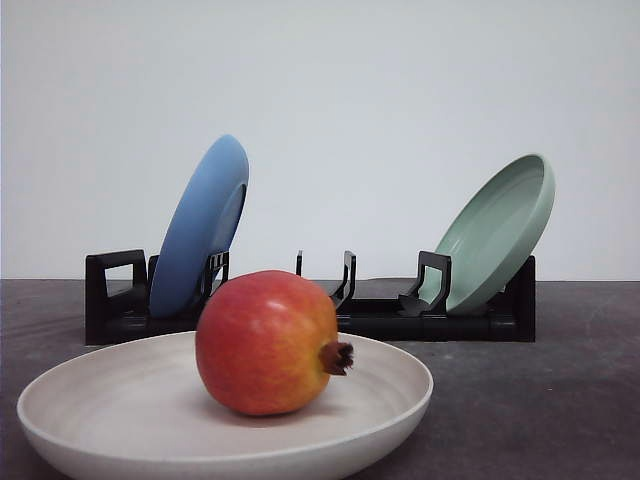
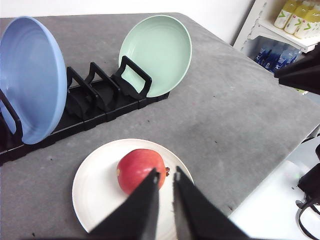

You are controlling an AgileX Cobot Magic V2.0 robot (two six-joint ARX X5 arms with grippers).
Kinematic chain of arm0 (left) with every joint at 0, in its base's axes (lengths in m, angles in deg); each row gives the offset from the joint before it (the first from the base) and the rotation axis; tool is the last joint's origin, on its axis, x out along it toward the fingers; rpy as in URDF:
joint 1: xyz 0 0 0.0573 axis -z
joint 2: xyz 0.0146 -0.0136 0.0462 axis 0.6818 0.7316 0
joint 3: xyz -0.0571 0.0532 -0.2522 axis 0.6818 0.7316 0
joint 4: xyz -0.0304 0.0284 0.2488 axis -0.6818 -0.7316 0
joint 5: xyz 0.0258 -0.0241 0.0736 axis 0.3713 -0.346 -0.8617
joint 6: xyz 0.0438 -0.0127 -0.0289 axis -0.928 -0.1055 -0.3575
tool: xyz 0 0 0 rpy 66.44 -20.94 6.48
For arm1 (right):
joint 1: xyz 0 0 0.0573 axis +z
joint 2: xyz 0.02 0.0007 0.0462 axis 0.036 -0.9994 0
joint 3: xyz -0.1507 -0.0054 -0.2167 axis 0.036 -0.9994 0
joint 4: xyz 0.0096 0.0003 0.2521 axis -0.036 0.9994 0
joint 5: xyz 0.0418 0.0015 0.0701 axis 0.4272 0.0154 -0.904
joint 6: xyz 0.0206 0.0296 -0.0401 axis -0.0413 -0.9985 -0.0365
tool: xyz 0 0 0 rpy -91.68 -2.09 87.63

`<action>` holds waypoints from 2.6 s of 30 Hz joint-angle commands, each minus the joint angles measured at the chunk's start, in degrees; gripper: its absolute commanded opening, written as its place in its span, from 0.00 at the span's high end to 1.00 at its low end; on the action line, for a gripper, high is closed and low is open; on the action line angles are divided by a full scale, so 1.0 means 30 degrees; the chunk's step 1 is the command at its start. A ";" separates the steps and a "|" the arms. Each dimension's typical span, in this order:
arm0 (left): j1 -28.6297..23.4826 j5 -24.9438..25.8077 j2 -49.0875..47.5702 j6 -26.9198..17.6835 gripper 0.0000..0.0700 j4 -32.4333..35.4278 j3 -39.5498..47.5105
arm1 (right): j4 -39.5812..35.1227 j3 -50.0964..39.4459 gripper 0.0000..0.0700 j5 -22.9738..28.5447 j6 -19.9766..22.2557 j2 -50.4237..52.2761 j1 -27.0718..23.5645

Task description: Place pomegranate in white plate

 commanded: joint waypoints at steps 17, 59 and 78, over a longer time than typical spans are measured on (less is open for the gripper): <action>0.0284 -0.0106 0.0036 -0.0412 1.00 0.0058 -0.0102 | -0.0333 0.0175 1.00 -0.0007 -0.0168 -0.0029 0.0168; -2.5003 0.7143 -0.7759 -1.0376 1.00 1.2102 1.5382 | -0.0336 0.0175 1.00 -0.0007 -0.0168 -0.0029 0.0168; -2.6209 0.9483 -0.7759 -1.0285 1.00 1.1905 1.5373 | -0.0340 0.0175 1.00 -0.0007 -0.0168 -0.0029 0.0168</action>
